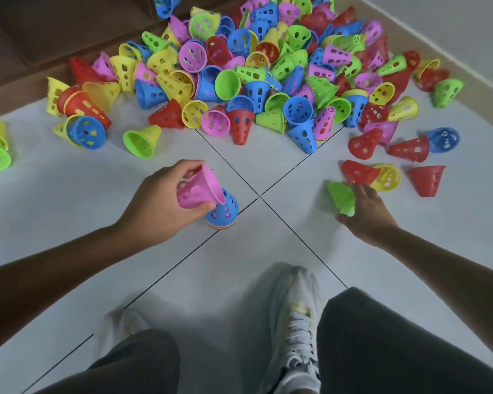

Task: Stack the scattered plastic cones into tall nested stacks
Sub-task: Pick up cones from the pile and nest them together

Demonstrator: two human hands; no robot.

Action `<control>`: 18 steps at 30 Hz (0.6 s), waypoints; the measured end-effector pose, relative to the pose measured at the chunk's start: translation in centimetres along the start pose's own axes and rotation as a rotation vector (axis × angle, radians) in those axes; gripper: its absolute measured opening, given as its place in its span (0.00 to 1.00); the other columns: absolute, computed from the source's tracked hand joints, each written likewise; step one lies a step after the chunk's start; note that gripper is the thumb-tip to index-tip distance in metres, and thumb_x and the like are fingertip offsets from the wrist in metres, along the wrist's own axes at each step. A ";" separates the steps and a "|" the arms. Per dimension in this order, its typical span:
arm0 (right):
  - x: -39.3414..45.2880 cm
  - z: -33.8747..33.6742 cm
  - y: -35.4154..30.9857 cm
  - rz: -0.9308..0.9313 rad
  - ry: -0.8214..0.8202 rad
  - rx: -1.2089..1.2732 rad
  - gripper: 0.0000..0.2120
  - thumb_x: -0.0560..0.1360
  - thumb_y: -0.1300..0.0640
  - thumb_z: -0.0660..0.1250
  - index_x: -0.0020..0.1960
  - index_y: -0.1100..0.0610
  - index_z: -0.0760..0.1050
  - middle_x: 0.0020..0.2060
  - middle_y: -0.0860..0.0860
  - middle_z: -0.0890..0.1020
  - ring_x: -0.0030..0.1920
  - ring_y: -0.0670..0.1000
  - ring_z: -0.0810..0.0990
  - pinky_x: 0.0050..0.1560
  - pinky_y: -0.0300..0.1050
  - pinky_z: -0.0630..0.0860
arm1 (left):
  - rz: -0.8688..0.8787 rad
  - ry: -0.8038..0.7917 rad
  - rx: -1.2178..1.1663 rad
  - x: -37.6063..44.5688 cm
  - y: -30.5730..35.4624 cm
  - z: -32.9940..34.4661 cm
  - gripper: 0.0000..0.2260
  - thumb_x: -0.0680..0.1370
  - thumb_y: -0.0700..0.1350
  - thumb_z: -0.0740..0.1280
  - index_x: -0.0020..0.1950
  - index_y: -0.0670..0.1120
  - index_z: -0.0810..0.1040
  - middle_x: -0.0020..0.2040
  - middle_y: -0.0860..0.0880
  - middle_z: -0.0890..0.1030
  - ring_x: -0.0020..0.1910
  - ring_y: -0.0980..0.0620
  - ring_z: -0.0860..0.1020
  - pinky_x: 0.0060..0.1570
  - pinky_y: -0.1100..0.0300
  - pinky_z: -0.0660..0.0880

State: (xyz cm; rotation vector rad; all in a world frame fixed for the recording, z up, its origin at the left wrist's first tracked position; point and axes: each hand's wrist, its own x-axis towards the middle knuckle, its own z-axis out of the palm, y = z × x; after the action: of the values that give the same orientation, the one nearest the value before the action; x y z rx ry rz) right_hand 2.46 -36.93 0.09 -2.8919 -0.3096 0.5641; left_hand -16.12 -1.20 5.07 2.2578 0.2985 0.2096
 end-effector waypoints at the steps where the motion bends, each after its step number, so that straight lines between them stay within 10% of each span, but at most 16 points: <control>1: -0.2 0.2 -0.2 -0.002 -0.003 0.020 0.41 0.73 0.51 0.73 0.79 0.54 0.55 0.74 0.62 0.62 0.72 0.65 0.64 0.72 0.60 0.64 | 0.012 -0.015 -0.008 -0.1 0.1 0.2 0.31 0.67 0.49 0.80 0.67 0.54 0.73 0.57 0.54 0.80 0.52 0.52 0.80 0.54 0.50 0.79; 18: -3.3 2.0 -5.9 0.097 0.124 0.444 0.33 0.72 0.48 0.74 0.71 0.56 0.65 0.63 0.57 0.74 0.59 0.57 0.76 0.54 0.44 0.70 | 0.136 -0.051 0.259 1.3 2.1 -0.5 0.32 0.66 0.48 0.80 0.69 0.49 0.77 0.53 0.51 0.71 0.48 0.56 0.74 0.54 0.65 0.70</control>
State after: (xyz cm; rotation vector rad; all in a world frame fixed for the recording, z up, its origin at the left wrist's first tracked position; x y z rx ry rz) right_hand -2.35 -31.75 0.68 -2.5035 -0.0198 0.4029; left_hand -14.70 -1.78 7.07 2.5385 0.1518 0.1931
